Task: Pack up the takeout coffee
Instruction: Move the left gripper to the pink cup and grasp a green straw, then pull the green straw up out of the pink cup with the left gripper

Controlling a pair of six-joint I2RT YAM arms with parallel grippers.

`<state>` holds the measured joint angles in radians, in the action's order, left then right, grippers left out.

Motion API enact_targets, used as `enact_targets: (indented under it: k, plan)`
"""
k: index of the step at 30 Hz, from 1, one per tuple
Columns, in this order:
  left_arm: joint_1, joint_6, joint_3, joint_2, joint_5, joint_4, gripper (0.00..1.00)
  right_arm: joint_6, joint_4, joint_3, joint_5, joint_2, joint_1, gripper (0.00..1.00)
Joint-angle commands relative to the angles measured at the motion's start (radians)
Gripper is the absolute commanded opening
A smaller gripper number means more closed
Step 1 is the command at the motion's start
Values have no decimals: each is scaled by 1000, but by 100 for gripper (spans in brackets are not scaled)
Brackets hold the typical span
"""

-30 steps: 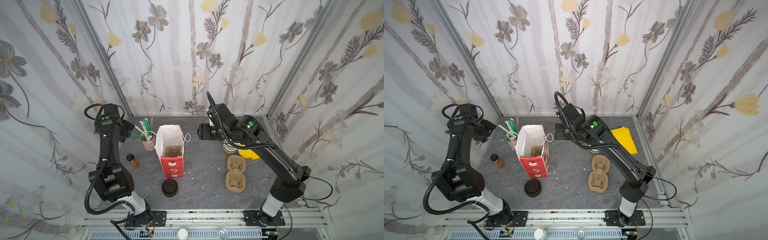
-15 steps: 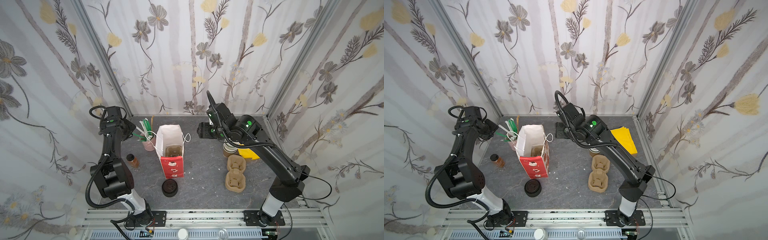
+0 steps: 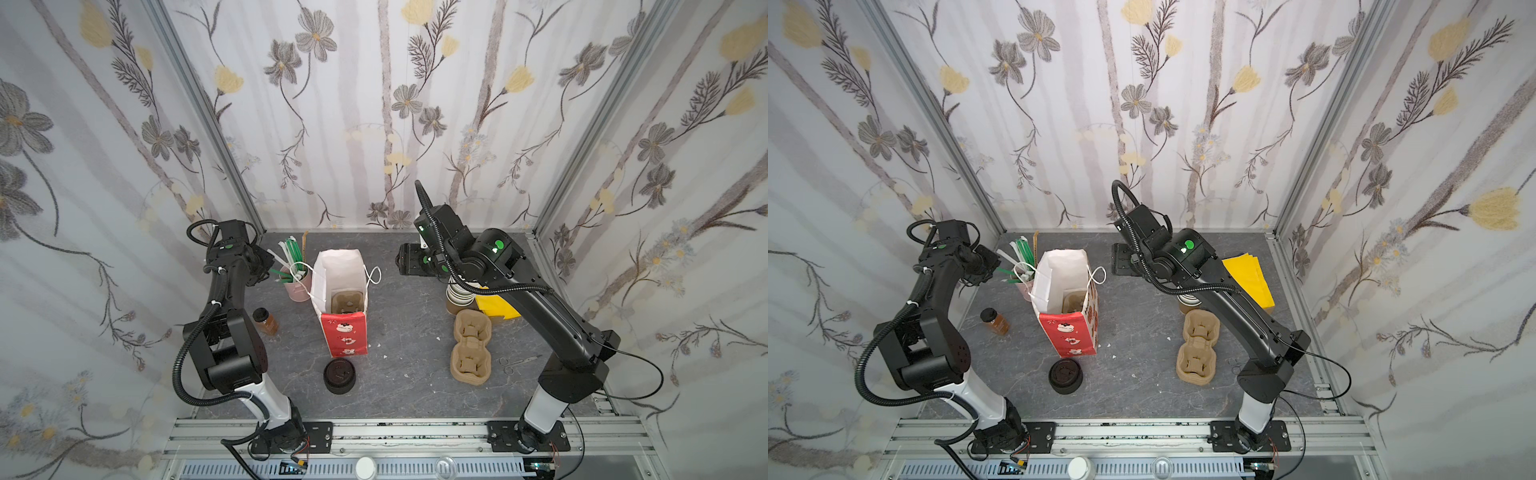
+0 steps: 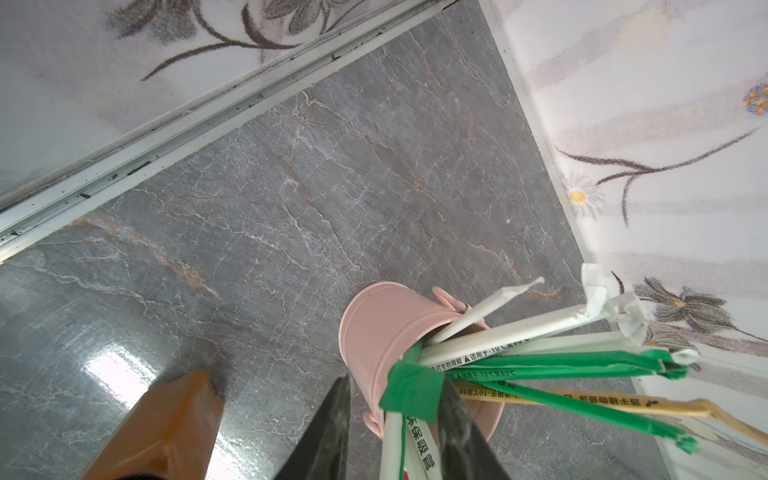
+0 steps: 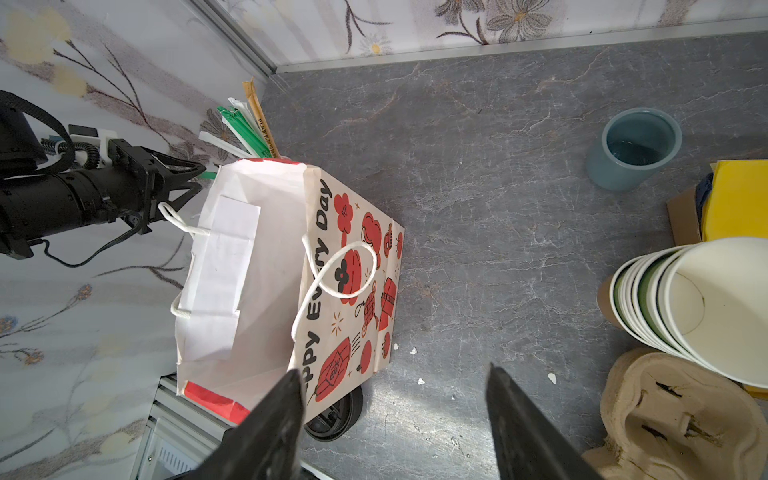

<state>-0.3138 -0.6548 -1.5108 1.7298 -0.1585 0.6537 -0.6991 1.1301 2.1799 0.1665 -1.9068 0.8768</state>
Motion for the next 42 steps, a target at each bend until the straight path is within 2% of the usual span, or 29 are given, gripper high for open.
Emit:
enact_targets:
  k: [1,5,14,22,30,42]
  plan:
    - [-1,-14,1,15,-16,-66,34,-10,5,-3,16,0,1,70]
    - [-1,-30,3,30,-25,-90,30,-10,8,-3,12,-2,0,70]
    - [1,-48,14,33,-39,-119,12,-14,-1,-3,0,-6,-4,70]
    - [1,-46,40,18,-39,-134,1,-16,0,-3,-2,1,-8,70]
    - [1,-42,38,-2,-36,-146,0,-16,5,-3,-1,11,-11,70]
    - [1,5,43,-108,13,-154,0,-14,7,-3,1,19,-13,70]
